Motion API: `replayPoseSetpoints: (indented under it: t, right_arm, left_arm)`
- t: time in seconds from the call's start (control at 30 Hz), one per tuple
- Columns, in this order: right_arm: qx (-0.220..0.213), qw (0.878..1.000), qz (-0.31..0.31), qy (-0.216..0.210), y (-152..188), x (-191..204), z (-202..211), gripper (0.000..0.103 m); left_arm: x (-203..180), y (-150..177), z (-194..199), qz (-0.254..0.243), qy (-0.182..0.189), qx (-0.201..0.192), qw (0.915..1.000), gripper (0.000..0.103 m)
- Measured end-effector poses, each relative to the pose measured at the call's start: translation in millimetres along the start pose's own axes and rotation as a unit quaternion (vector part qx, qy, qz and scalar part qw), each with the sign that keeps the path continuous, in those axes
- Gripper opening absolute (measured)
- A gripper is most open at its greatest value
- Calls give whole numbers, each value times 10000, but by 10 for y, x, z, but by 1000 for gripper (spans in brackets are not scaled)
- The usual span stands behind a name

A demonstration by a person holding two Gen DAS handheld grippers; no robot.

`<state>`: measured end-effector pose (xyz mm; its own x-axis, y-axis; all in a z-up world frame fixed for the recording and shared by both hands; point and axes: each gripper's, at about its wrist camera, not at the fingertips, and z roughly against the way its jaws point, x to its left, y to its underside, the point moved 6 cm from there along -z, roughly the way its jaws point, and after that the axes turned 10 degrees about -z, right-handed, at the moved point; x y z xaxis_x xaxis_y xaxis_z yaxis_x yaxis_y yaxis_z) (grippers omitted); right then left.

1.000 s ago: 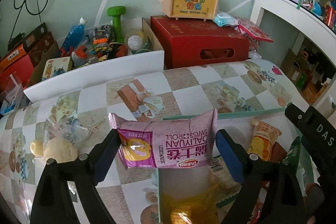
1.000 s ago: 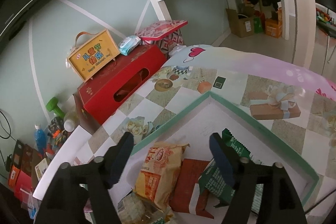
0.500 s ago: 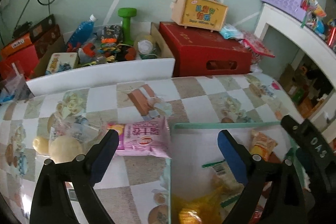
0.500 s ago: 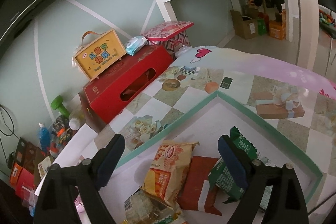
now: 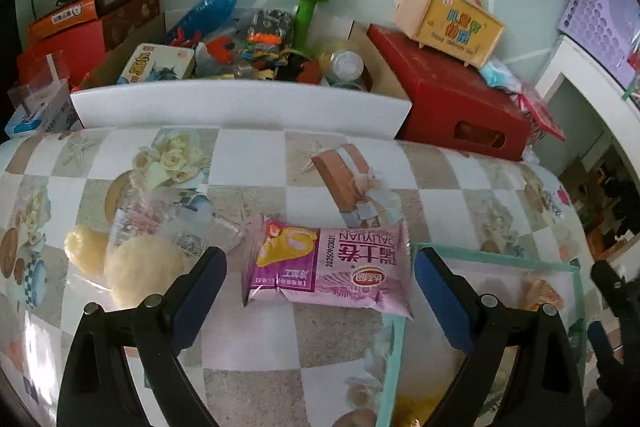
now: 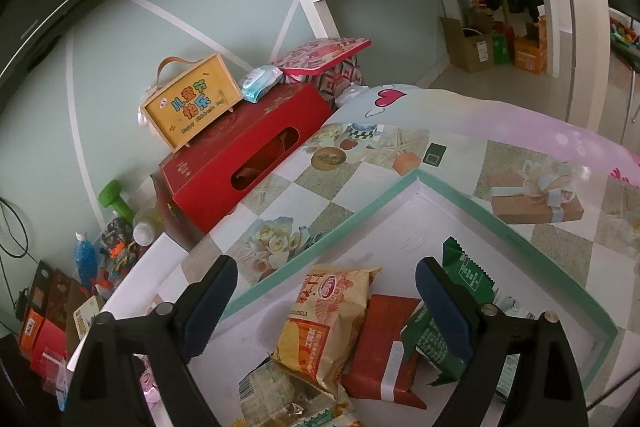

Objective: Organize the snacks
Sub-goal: 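Lower both packs into the tray and open both grippers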

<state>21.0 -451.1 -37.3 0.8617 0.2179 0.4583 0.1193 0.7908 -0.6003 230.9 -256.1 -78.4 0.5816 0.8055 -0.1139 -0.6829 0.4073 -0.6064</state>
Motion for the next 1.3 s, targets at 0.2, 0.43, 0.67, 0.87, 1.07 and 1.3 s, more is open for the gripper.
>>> replayPoseSetpoints:
  t: [0.2, 0.43, 0.67, 0.87, 1.07, 1.3]
  right_arm:
    - [60, 10000, -23, -21, 18, 1, -17, 93]
    - [98, 9999, -31, -38, 30, -4, -33, 93]
    - [109, 9999, -5, -52, 40, 14, -38, 93]
    - [66, 9999, -70, -39, 20, -5, -27, 93]
    - [-143, 9992, -375, 10, -70, -117, 48, 93]
    - [-185, 9984, -526, 31, -106, -171, 58, 93]
  left_arm:
    - [-138, 35, -190, -185, 91, 119, 9997, 95]
    - [-134, 41, -245, -101, 69, 45, 9999, 83]
    - [-137, 27, -193, -101, 58, 1, 9999, 80]
    - [-325, -75, 116, -429, 234, -357, 9982, 80]
    - [-680, -29, 108, -981, 461, -246, 9938, 81]
    - [-1048, 70, 62, -1571, 556, -106, 9860, 82]
